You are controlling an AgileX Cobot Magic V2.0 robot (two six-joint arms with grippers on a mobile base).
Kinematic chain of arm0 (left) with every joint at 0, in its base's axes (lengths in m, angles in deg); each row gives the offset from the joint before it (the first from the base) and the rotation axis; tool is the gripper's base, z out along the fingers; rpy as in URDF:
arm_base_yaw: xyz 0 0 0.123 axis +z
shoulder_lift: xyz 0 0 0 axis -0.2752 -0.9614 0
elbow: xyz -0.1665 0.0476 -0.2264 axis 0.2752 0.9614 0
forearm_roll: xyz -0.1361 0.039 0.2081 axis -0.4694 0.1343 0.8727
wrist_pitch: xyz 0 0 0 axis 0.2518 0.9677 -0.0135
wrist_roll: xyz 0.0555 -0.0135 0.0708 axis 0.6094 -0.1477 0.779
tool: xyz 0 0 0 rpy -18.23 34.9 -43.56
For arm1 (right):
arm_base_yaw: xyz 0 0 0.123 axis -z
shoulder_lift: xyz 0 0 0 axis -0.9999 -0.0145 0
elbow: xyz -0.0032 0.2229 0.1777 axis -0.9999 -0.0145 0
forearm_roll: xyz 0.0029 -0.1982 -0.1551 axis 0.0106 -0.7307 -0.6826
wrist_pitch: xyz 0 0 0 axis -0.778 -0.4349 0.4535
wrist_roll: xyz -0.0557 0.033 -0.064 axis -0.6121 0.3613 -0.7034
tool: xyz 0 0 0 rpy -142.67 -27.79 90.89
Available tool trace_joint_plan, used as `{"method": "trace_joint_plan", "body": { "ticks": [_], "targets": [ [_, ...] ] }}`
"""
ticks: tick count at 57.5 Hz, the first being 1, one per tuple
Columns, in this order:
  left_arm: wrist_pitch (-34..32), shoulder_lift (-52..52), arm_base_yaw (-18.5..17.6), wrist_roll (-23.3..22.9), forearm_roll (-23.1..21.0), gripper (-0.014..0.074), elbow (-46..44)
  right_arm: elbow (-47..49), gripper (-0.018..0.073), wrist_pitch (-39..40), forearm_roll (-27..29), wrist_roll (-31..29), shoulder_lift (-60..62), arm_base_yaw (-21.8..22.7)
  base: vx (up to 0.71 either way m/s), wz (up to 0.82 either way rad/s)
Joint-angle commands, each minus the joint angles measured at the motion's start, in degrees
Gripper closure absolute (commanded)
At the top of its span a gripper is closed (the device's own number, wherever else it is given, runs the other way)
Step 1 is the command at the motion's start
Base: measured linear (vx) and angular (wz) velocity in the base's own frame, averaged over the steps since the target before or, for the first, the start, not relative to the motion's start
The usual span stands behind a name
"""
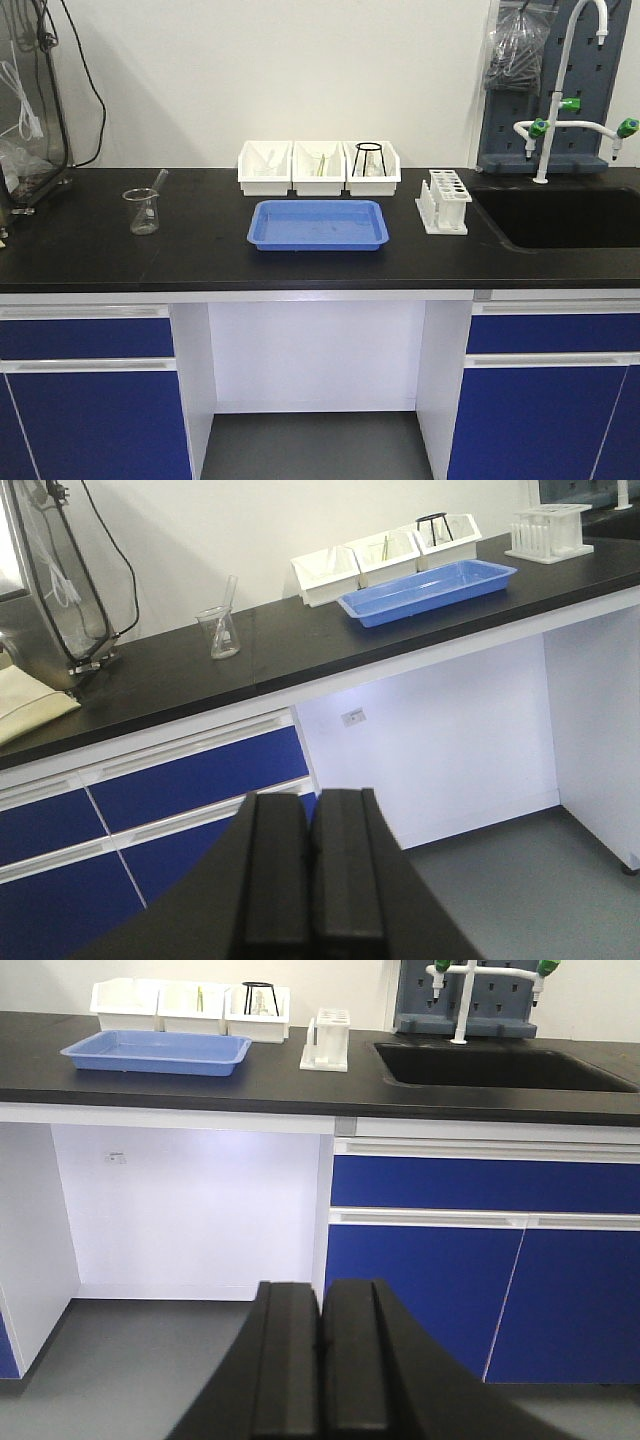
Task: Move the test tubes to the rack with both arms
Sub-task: 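Drive the base forward up to the bench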
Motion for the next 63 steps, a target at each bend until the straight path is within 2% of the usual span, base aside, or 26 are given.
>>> {"method": "trace_joint_plan", "body": {
  "ticks": [1, 63],
  "targets": [
    [-4.46, 1.05, 0.07, -0.48, -0.18, 0.0617, 1.47, -0.64, 0.0567, 5.22, -0.36, -0.07, 0.43, 0.19, 0.00, 0.00],
    [-4.47, 1.05, 0.07, -0.53, -0.18, 0.0617, 1.47, -0.64, 0.0567, 5.28, -0.36, -0.07, 0.43, 0.19, 0.02, 0.00]
  ]
}}
